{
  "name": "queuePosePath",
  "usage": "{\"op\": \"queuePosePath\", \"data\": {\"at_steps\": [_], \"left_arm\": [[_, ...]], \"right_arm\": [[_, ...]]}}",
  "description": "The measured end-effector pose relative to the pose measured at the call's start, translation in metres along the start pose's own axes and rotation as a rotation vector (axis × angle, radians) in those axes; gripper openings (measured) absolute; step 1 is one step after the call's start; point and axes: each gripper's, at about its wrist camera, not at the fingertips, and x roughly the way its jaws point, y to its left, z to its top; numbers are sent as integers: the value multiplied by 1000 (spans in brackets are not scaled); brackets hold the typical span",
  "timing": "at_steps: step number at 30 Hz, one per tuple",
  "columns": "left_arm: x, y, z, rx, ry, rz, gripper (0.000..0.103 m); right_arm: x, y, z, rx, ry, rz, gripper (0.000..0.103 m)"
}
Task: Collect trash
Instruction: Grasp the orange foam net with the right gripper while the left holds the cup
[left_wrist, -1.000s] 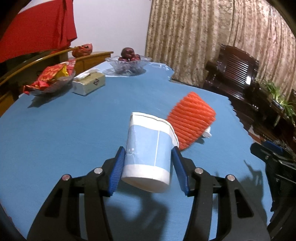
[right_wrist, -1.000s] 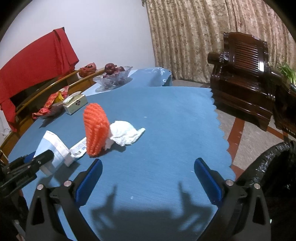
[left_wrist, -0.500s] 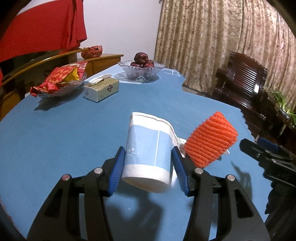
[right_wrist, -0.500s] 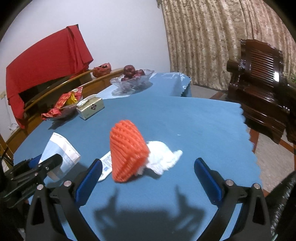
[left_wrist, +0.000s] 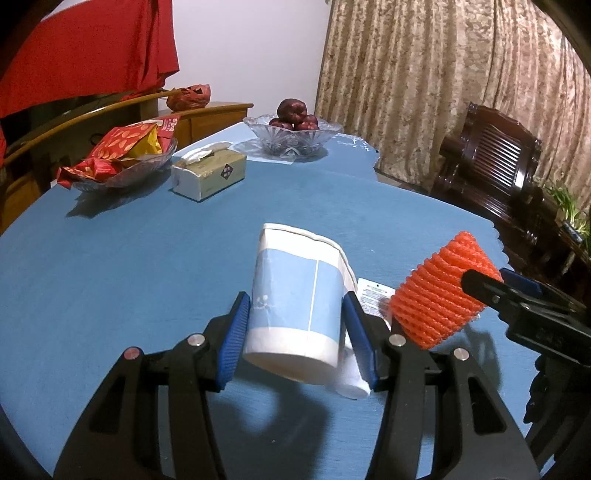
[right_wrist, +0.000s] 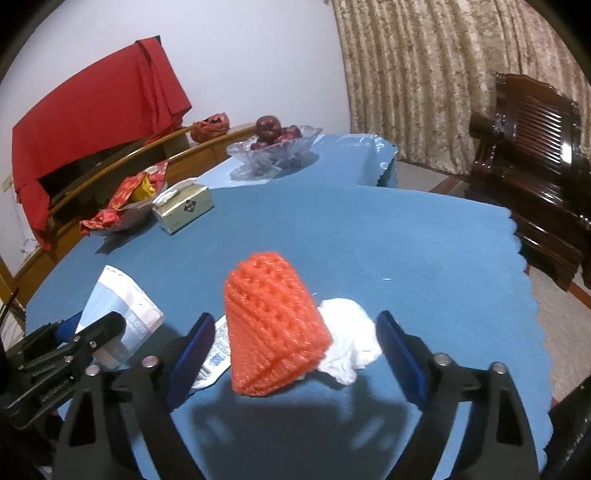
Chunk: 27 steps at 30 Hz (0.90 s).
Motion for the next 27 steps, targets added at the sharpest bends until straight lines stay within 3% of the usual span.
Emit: {"op": "queuePosePath", "data": {"at_steps": [2, 4, 8, 17, 27], "left_arm": [[0, 0, 0, -2, 1, -1, 50], [0, 2, 1, -1, 0, -1, 50], [-2, 3, 2, 3, -4, -5, 50], [-27, -15, 7, 22, -31, -25, 50], [-60, -54, 5, 58, -42, -102, 50]], "right_arm": [[2, 2, 0, -6, 17, 26, 68], [2, 4, 0, -14, 25, 38, 50], [-8, 5, 0, -17, 24, 72, 31], [-53, 11, -4, -22, -33, 96, 27], [-122, -14, -17, 30, -99, 21, 27]]}}
